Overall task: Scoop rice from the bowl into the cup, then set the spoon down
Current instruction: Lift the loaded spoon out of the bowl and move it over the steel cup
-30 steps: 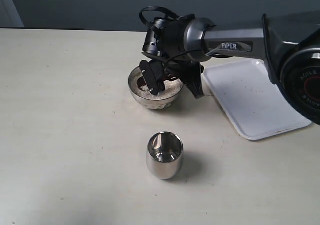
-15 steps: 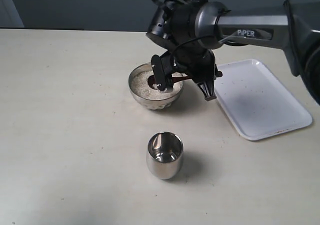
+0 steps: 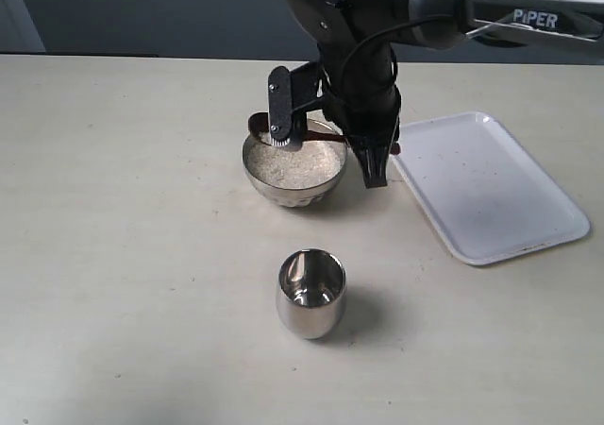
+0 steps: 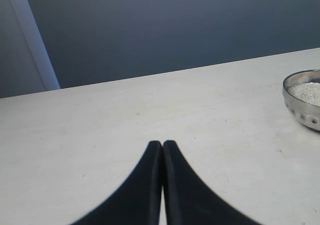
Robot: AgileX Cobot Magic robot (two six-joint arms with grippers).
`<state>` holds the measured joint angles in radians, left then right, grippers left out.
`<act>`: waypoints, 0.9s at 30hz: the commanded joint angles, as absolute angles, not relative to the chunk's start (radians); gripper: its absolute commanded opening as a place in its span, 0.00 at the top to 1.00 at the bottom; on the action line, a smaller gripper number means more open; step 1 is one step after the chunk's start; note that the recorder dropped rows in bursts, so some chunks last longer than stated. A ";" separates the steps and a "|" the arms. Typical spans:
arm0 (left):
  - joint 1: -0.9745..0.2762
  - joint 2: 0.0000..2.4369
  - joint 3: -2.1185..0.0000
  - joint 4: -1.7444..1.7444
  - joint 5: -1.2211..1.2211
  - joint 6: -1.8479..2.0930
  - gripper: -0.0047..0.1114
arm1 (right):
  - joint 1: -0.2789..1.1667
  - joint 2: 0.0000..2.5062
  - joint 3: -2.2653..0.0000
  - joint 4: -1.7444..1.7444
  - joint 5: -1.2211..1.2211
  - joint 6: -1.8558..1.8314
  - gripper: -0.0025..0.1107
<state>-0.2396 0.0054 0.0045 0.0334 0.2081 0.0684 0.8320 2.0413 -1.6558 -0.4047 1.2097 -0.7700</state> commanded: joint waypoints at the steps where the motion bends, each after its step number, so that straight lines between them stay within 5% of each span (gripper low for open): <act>1: -0.242 0.000 0.000 0.031 0.201 0.064 0.96 | 0.829 2.030 -1.660 -0.355 1.221 -0.774 0.98; 27: -0.242 0.000 0.000 0.031 0.201 0.064 0.96 | 0.855 1.848 -1.294 -0.401 1.221 -0.565 0.98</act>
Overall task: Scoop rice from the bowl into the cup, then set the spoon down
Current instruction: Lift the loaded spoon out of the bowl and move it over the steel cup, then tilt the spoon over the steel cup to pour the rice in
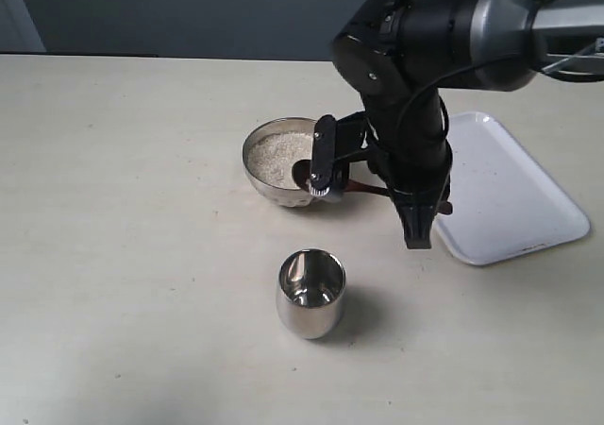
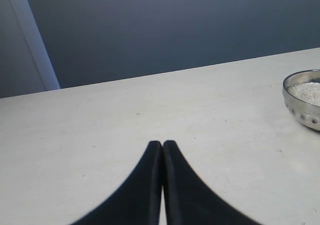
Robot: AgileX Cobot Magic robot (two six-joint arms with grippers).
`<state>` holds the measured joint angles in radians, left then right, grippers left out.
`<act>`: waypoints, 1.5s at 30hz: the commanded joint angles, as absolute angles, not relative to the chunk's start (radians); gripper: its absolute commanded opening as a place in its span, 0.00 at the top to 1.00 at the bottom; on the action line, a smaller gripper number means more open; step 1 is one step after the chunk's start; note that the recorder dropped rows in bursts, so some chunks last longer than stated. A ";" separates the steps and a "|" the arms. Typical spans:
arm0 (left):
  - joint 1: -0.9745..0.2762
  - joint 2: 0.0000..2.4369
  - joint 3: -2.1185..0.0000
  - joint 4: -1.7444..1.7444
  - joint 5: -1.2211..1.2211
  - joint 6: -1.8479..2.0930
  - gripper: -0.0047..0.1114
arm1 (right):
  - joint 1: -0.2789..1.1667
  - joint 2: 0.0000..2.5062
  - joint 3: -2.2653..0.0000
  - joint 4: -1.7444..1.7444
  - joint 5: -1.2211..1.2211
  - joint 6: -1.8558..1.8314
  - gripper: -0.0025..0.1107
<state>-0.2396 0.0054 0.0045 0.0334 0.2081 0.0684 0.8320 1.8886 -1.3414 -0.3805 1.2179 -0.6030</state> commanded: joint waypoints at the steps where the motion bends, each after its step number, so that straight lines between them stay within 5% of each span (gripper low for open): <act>1: -0.242 0.000 0.000 0.031 0.201 0.064 0.96 | 0.866 1.840 -1.278 -0.414 1.221 -0.556 0.98; 14: -0.242 0.000 0.000 0.031 0.205 0.064 0.96 | 1.027 1.832 -1.217 -0.470 1.221 -0.471 0.98; 45: -0.242 0.000 0.000 0.031 0.201 0.064 0.96 | 1.119 1.794 -1.056 -0.604 1.221 -0.151 0.98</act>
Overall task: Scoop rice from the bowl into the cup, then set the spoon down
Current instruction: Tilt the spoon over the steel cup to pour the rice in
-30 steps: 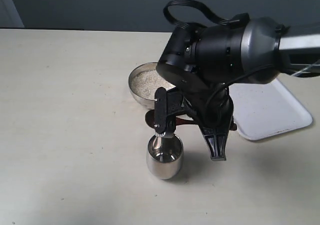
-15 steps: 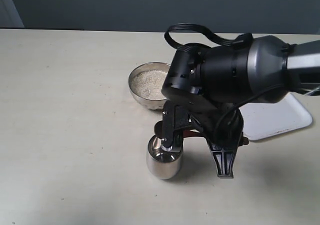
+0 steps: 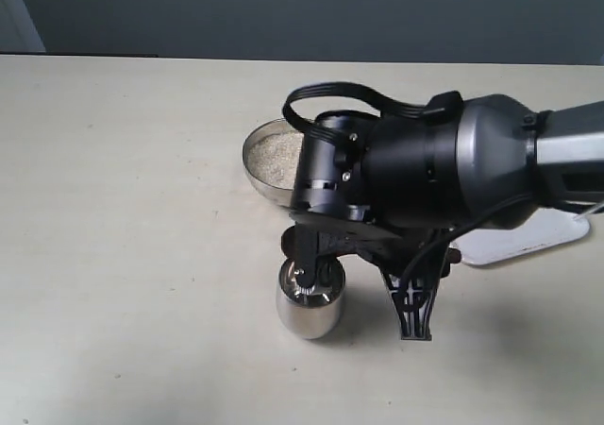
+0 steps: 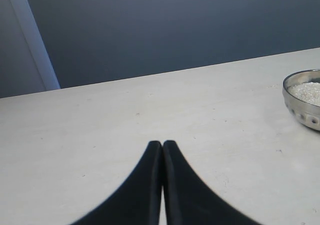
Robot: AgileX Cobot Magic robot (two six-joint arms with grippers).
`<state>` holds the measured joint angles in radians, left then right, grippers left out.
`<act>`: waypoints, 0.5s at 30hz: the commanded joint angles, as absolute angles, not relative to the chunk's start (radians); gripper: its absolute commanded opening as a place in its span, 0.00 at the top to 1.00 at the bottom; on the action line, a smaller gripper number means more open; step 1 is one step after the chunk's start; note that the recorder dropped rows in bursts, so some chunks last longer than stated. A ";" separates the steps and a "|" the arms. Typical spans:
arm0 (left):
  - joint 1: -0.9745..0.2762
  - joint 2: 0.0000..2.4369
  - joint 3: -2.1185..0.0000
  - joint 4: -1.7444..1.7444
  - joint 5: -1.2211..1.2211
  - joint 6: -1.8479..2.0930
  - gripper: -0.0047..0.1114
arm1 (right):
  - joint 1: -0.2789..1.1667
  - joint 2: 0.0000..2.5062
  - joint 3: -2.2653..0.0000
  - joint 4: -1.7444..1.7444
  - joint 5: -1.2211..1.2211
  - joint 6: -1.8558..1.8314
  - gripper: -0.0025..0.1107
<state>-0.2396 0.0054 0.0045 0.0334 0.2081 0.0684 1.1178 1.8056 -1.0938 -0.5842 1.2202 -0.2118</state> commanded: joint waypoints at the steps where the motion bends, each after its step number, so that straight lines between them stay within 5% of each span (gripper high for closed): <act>1: -0.242 0.000 0.000 0.031 0.201 0.064 0.96 | 1.119 1.794 -1.035 -0.604 1.221 -0.120 0.98; 15: -0.242 0.000 0.000 0.031 0.201 0.064 0.96 | 1.210 1.794 -1.011 -0.725 1.221 0.022 0.98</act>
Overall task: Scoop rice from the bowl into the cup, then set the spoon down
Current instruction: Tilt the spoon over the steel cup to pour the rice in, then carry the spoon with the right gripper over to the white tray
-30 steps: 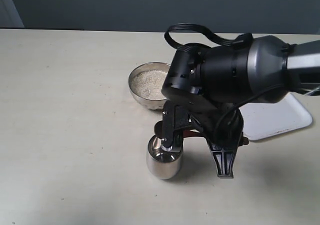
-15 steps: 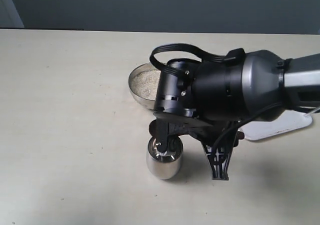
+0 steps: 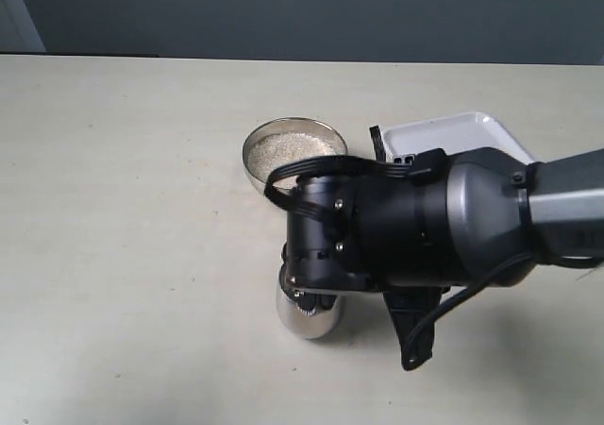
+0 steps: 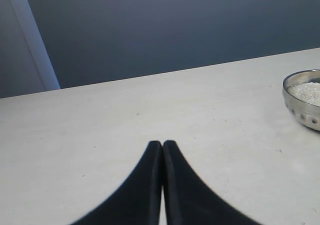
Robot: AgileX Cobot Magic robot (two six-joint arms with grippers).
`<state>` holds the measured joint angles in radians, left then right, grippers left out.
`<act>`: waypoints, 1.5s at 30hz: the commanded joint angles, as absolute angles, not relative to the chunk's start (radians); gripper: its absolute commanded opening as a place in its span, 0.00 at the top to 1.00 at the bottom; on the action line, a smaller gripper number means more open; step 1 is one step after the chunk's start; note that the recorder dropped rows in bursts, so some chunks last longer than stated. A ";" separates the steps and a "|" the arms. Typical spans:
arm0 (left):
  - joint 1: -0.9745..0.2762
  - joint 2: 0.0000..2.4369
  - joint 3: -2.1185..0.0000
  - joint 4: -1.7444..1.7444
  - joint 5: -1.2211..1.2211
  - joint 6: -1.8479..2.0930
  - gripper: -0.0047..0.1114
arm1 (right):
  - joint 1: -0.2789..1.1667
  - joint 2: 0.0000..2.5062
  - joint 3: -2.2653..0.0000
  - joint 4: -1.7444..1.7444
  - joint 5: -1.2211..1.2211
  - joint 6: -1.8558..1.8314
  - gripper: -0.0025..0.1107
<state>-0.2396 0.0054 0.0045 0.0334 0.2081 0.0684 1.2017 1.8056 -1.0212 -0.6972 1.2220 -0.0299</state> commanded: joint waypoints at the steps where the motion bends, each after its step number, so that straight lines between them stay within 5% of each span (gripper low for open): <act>1: -0.242 0.000 0.000 0.031 0.201 0.064 0.96 | 1.212 1.794 -1.011 -0.740 1.221 0.040 0.98; 45: -0.242 0.000 0.000 0.031 0.206 0.064 0.96 | 1.388 1.794 -0.792 -1.182 1.221 0.537 0.98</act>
